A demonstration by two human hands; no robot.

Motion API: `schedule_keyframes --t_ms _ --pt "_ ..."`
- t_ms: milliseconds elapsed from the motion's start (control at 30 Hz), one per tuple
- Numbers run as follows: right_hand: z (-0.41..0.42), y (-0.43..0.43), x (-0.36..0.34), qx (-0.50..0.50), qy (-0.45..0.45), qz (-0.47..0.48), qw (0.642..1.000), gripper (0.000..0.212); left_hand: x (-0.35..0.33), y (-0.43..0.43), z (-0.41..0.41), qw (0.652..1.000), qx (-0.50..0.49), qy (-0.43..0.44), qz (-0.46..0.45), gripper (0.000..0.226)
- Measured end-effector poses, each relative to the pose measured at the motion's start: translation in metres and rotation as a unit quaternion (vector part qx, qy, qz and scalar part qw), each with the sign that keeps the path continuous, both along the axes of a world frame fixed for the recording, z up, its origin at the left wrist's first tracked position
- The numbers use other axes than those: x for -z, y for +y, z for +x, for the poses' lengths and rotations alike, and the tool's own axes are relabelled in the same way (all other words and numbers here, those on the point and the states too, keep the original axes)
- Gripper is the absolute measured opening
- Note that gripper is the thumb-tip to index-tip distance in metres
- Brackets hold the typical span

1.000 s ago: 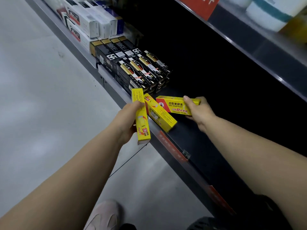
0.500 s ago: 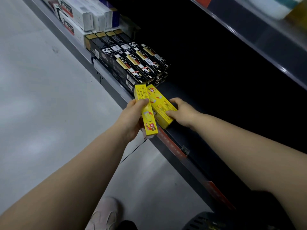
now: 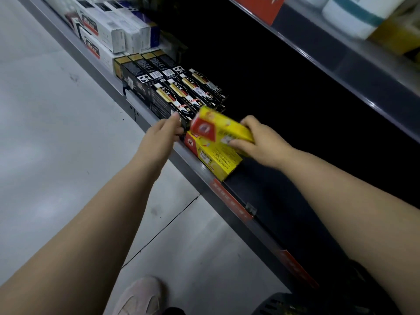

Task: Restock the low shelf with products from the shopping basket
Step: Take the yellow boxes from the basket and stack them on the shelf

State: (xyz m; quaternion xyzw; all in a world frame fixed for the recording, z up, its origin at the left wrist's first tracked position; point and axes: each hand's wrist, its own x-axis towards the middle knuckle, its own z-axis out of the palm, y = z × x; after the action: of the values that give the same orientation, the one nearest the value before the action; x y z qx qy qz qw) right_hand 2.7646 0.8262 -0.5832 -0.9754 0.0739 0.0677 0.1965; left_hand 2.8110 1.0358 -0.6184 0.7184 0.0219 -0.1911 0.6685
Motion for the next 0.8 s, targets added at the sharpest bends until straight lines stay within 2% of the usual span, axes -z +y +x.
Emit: schedule_keyframes --t_ms 67,167,267,467,633,733,800 --pt "-0.001 -0.014 0.011 0.111 -0.002 0.008 0.994 0.047 0.004 -0.005 -0.006 0.999 0.012 -0.013 0.027 0.028" --pt "0.004 -0.023 0.031 0.172 0.047 -0.022 0.984 0.044 0.016 -0.023 -0.021 0.995 0.081 0.015 0.058 0.028" --pt "0.012 -0.019 0.045 0.151 0.078 -0.042 0.985 0.046 0.025 -0.036 -0.029 0.987 0.146 0.031 0.061 0.044" --pt "0.022 -0.01 0.063 0.148 0.122 0.031 0.981 0.053 0.034 -0.041 -0.029 0.983 0.164 0.041 0.067 0.056" --pt "0.016 -0.012 0.061 0.146 0.154 0.057 0.975 0.064 0.036 -0.043 -0.028 0.984 0.162 0.04 0.067 0.058" --pt "0.01 -0.005 0.046 0.116 0.165 0.024 0.979 0.067 0.029 -0.04 -0.031 0.983 0.165 0.045 0.069 0.057" --pt "0.005 0.004 0.026 0.081 0.173 -0.007 0.981 0.061 0.018 -0.037 -0.036 0.98 0.176 0.038 0.081 0.053"
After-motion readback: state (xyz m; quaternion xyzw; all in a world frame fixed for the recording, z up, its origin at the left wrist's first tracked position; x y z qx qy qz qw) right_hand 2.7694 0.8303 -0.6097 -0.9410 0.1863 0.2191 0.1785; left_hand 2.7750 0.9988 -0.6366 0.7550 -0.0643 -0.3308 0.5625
